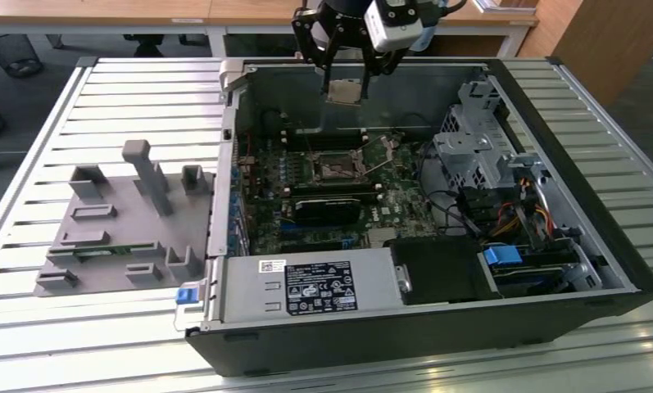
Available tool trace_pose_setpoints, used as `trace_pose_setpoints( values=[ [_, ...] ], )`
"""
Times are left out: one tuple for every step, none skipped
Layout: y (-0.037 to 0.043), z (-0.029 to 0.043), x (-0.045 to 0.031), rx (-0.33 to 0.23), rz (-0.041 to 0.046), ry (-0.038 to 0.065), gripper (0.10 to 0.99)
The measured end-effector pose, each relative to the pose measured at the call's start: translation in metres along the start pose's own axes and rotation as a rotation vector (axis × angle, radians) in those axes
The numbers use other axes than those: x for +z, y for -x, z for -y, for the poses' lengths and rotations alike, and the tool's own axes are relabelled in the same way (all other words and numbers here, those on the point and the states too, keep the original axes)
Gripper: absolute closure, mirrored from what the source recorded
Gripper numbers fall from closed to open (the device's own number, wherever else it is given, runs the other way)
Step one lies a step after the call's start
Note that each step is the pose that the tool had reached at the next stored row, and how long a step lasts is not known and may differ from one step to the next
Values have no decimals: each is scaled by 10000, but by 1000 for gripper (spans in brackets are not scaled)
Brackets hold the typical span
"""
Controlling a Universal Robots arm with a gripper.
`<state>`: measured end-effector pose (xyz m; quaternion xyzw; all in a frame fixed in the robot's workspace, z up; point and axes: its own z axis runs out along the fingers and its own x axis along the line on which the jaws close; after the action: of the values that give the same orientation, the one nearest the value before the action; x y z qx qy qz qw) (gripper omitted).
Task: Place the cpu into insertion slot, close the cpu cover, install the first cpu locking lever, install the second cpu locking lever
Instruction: 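Place the cpu into insertion slot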
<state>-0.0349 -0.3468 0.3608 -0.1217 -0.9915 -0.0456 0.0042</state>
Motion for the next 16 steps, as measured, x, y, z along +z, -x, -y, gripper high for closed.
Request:
trace_pose_setpoints(
  values=[
    [0,0,0,18,2,0,561],
    [0,0,0,36,4,1,561],
    [0,0,0,54,5,1,561],
    [0,0,0,72,7,1,561],
    [0,0,0,90,8,2,561],
    [0,0,0,108,10,2,561],
    [0,0,0,126,11,3,561],
    [0,0,0,143,13,3,561],
    [0,0,0,161,14,3,561],
    [0,0,0,178,16,3,561],
    [0,0,0,196,18,4,561],
    [0,0,0,215,19,5,561],
    [0,0,0,233,21,5,561],
    [0,0,0,251,22,5,561],
    [0,0,0,268,24,5,561],
    [0,0,0,286,26,5,561]
  ],
)
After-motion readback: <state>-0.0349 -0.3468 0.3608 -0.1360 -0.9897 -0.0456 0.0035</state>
